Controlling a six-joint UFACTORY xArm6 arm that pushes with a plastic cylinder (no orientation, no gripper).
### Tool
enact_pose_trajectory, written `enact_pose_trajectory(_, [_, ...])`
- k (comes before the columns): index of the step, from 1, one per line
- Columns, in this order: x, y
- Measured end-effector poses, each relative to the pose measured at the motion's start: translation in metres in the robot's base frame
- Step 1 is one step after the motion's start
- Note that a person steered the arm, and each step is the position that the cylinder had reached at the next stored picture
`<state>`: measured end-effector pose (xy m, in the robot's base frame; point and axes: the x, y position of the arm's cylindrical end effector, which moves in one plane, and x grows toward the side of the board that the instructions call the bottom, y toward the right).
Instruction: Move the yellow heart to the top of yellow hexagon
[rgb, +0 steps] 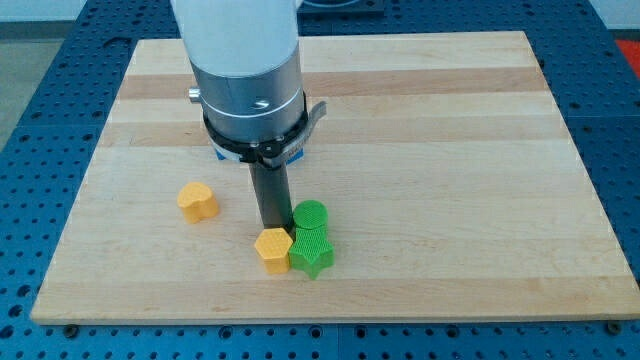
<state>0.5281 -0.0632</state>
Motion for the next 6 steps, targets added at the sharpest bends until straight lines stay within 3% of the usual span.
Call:
enact_pose_trajectory(1, [-0.004,-0.012])
enact_pose_trajectory(3, [-0.083,-0.022])
enact_pose_trajectory(5, [-0.085,-0.109])
enact_pose_trajectory(6, [-0.052,-0.125])
